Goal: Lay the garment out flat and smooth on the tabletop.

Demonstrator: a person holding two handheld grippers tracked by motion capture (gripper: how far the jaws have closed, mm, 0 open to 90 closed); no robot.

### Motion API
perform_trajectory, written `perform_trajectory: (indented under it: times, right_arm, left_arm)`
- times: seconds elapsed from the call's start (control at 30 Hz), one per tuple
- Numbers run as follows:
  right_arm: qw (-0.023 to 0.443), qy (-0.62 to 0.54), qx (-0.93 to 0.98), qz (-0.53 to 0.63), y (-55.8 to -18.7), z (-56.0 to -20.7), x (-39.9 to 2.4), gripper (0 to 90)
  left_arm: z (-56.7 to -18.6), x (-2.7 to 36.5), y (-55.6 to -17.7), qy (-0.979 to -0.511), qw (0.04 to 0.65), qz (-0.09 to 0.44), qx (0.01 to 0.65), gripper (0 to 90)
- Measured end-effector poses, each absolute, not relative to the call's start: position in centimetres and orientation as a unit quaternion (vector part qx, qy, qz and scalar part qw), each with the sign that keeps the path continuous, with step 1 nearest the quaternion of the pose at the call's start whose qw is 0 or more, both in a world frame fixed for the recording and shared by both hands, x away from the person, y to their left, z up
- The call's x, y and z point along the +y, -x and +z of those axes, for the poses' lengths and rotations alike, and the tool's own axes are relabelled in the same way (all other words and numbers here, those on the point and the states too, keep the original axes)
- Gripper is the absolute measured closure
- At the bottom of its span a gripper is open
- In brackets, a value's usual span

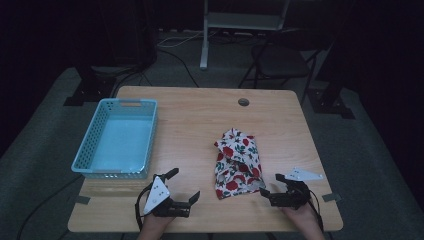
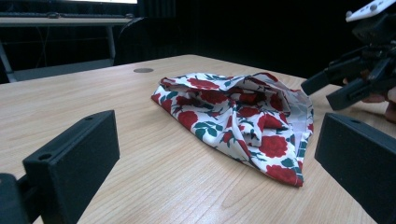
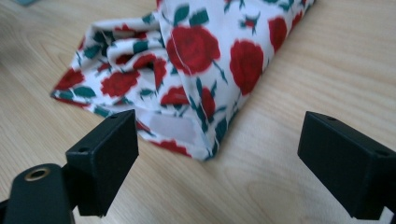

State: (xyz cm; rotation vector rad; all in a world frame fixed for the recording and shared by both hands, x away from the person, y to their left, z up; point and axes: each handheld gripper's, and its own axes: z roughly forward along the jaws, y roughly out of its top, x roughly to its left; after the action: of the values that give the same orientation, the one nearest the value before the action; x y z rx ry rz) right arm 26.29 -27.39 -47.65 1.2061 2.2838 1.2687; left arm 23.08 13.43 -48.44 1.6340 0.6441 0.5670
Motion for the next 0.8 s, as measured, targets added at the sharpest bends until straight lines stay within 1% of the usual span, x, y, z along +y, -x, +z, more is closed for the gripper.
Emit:
perform_trajectory:
  times: [0.37, 0.8]
  right_arm:
    - [0.150, -0.404, 0.779, 0.456, -26.7, -45.7, -26.8, 11.7]
    - [0.168, -0.385, 0.779, 0.465, -28.0, -43.4, -25.7, 11.8]
  left_arm:
    - [-48.4, 13.4, -23.1, -0.706, 0.603, 0.245, 0.278, 0.5]
    - [-48.4, 13.4, -23.0, -0.708, 0.602, 0.248, 0.274, 0.5]
